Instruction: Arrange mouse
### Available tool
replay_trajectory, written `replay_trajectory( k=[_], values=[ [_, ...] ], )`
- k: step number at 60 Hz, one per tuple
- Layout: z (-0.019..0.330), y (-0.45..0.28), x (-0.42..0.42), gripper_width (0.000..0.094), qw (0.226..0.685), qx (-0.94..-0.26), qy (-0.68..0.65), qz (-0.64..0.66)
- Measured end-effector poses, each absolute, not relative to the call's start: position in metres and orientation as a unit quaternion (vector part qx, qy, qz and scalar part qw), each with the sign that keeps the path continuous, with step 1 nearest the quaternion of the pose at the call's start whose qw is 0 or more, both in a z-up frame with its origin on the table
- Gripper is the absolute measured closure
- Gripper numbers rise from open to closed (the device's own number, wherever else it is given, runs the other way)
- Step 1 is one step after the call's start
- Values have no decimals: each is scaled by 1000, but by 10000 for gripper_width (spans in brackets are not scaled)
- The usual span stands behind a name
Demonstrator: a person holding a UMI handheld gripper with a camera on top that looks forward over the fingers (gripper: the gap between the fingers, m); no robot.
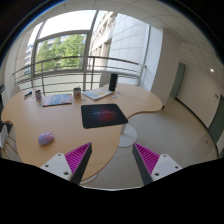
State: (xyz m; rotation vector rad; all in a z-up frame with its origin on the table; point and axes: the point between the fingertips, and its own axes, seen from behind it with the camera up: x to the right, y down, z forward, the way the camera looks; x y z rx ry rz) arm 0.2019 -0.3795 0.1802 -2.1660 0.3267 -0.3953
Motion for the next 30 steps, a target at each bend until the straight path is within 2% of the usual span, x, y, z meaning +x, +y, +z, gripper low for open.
replay_trajectory(
  k=[6,15,24,30],
  values=[
    [169,-384,196,85,437,-877,131,-149],
    [124,-405,157,91,416,-895,105,-127],
    [76,-406,85,91,397,-911,77,-80],
    [49,-381,26,92,396,-915,63,-40]
  ],
)
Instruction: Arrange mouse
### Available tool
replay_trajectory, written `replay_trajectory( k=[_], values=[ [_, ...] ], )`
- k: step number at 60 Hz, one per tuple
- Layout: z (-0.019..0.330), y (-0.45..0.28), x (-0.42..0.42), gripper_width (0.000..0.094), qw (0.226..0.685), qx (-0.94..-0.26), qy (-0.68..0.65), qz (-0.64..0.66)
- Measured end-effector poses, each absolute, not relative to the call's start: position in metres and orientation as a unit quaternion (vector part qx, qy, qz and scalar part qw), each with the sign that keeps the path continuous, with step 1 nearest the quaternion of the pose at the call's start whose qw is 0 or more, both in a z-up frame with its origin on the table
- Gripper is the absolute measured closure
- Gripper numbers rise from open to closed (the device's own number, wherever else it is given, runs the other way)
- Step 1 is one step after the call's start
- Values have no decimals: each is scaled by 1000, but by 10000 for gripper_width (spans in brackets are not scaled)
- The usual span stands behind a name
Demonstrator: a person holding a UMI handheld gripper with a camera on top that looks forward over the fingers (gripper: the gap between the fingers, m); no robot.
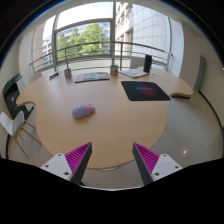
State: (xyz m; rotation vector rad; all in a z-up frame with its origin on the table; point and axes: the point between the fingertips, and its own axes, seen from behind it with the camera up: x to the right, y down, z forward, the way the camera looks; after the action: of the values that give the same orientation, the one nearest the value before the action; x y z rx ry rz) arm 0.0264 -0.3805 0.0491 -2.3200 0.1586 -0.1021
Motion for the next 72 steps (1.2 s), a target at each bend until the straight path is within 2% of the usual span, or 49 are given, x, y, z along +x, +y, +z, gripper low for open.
replay_trajectory(
  k=[18,28,43,56,58,61,66,72],
  values=[
    [11,-263,-97,86,422,-906,9,10],
    [-12,-210,-107,88,408,-913,29,-8],
    [-18,-157,-100,91,405,-912,53,-33],
    [-16,-118,-92,210,410,-910,45,-29],
    [-18,-112,-89,246,411,-910,40,-26],
    [-17,-107,-89,355,413,-910,30,-24],
    [-19,-103,-90,385,416,-909,5,-13],
    [-18,-102,-94,463,413,-910,-20,3]
  ],
)
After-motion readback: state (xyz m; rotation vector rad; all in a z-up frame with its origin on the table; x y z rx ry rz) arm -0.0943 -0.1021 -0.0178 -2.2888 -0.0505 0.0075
